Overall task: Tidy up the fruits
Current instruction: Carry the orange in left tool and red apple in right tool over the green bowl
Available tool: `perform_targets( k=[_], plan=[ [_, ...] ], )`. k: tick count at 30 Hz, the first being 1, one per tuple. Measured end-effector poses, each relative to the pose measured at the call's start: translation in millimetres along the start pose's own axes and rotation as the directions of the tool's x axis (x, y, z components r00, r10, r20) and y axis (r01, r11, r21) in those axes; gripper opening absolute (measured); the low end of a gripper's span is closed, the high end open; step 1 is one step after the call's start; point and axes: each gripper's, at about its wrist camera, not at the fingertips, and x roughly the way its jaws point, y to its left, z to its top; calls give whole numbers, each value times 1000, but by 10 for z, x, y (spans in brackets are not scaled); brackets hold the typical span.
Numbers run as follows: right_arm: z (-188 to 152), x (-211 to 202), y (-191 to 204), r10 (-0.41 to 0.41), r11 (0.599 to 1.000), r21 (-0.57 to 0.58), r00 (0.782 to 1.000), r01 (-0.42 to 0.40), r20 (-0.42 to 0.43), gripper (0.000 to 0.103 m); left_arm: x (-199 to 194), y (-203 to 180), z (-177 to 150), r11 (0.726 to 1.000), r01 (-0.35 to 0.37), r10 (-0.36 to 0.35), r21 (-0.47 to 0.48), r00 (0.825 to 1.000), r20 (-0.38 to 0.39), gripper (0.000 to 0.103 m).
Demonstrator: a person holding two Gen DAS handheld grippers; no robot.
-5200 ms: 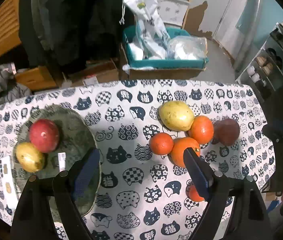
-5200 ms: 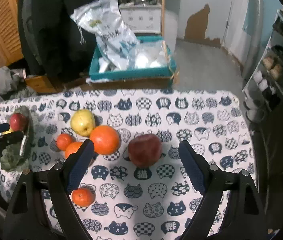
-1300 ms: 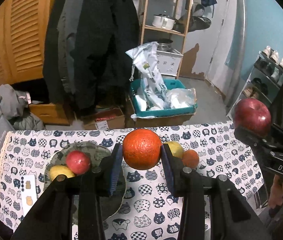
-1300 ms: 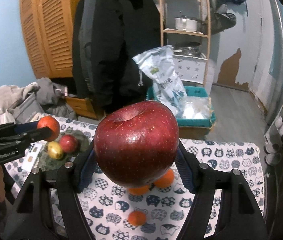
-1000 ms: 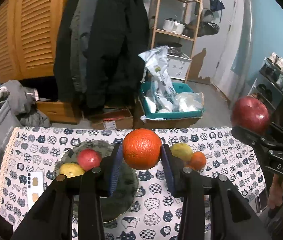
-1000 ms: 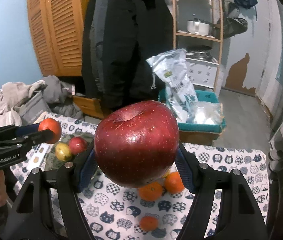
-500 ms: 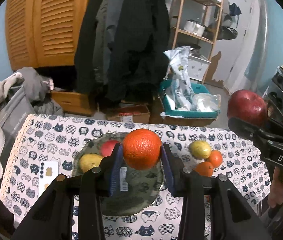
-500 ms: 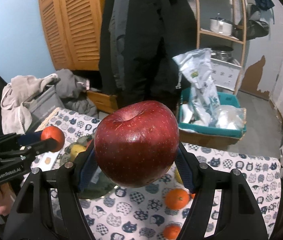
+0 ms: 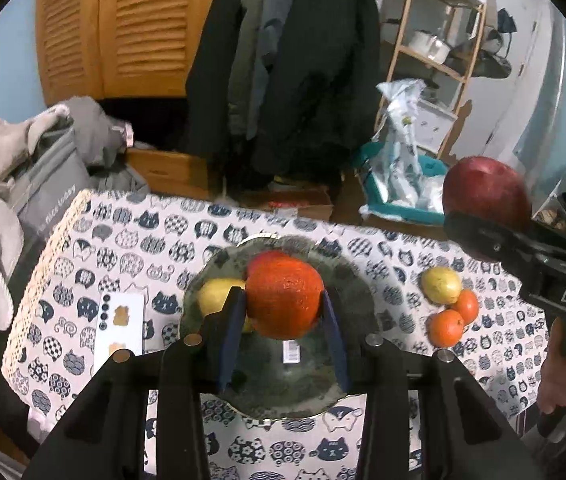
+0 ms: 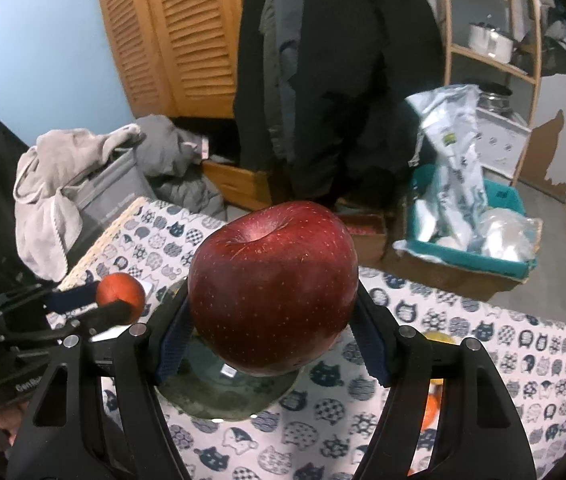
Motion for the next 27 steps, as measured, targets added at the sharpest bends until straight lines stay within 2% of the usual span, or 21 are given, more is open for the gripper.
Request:
perform_targets(
  k=[9,18,27],
  plan=[
    [-100,499,140,35,999,1,995,-35,-92,72,527,340,-230,997,-28,17,-75,989,-144,40],
    [-305,999,207,35,999,-24,981,-40,-192,72,924,458,-379,994,-70,50,-86,973,-224,40],
    [-435,1278,196,43,999,-16,966,-49,-256,72,1165,522,-480,992,-82,51,-98,956,-289,40]
  ],
)
